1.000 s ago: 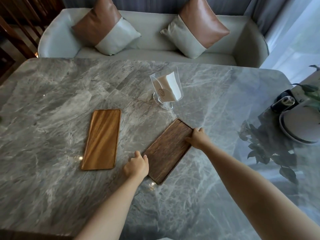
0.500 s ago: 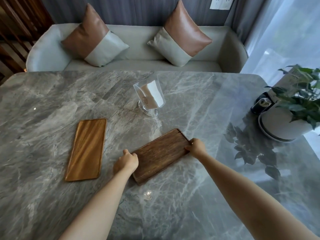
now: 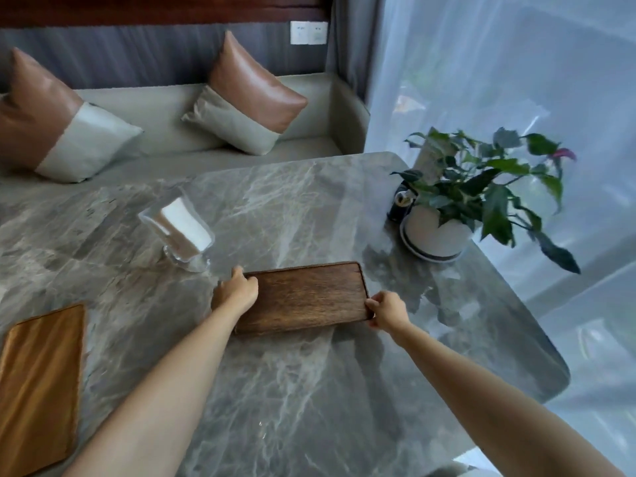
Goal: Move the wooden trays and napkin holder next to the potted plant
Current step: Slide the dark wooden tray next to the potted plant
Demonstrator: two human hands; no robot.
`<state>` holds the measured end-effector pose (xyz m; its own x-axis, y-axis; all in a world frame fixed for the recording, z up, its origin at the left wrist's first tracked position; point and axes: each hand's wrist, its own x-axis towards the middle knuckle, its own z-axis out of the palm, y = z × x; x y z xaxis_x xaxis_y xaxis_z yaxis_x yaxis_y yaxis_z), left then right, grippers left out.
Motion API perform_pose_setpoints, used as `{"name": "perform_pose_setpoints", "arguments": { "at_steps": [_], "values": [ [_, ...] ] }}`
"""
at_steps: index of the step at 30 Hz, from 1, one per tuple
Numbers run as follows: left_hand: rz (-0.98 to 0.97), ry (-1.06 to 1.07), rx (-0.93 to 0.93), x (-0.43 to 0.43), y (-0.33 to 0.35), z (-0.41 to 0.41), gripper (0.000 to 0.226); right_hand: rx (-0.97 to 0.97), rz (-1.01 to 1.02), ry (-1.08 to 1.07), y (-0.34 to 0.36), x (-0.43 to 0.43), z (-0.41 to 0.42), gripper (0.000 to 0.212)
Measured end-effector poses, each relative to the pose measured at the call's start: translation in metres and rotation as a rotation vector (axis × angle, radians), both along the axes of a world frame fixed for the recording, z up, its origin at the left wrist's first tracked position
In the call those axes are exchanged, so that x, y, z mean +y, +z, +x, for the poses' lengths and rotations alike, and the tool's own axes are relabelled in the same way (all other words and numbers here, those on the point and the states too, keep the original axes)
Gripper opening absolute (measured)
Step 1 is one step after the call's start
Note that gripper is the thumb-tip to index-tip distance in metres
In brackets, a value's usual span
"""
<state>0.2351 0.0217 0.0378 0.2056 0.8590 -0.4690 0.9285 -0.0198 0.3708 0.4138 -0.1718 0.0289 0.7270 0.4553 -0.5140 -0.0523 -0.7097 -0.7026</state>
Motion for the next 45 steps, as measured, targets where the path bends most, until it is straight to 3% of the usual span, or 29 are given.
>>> {"name": "perform_pose_setpoints", "arguments": {
  "at_steps": [4,9,13,18,22,26,31,45],
  "values": [
    [-0.031,-0.102,-0.041,-0.001,0.004,0.057,0.050,0.025,0.042,-0.086,0.004,-0.028,0.025,0.029],
    [-0.026,-0.217,-0.064,-0.007,0.012,0.132,0.053,0.071,0.041,-0.195,0.000,-0.058,0.046,0.029],
    [-0.018,-0.322,-0.079,-0.007,0.011,0.187,0.052,0.129,0.055,-0.295,-0.007,-0.070,0.061,0.027],
    [-0.013,-0.363,-0.102,-0.003,-0.001,0.241,0.044,0.274,0.072,-0.400,-0.018,-0.071,0.073,0.005],
    [0.002,-0.397,-0.082,-0.003,-0.015,0.273,0.044,0.381,0.093,-0.444,-0.030,-0.066,0.076,0.007],
    [0.009,-0.441,-0.104,-0.006,-0.027,0.296,0.045,0.404,0.092,-0.450,-0.039,-0.060,0.078,0.008],
    [0.025,-0.465,-0.102,-0.004,-0.039,0.313,0.045,0.394,0.081,-0.465,-0.045,-0.054,0.082,0.027],
    [0.003,-0.606,-0.210,-0.008,-0.053,0.326,0.048,0.379,0.030,-0.348,-0.042,-0.048,0.087,0.031]
  ]
}}
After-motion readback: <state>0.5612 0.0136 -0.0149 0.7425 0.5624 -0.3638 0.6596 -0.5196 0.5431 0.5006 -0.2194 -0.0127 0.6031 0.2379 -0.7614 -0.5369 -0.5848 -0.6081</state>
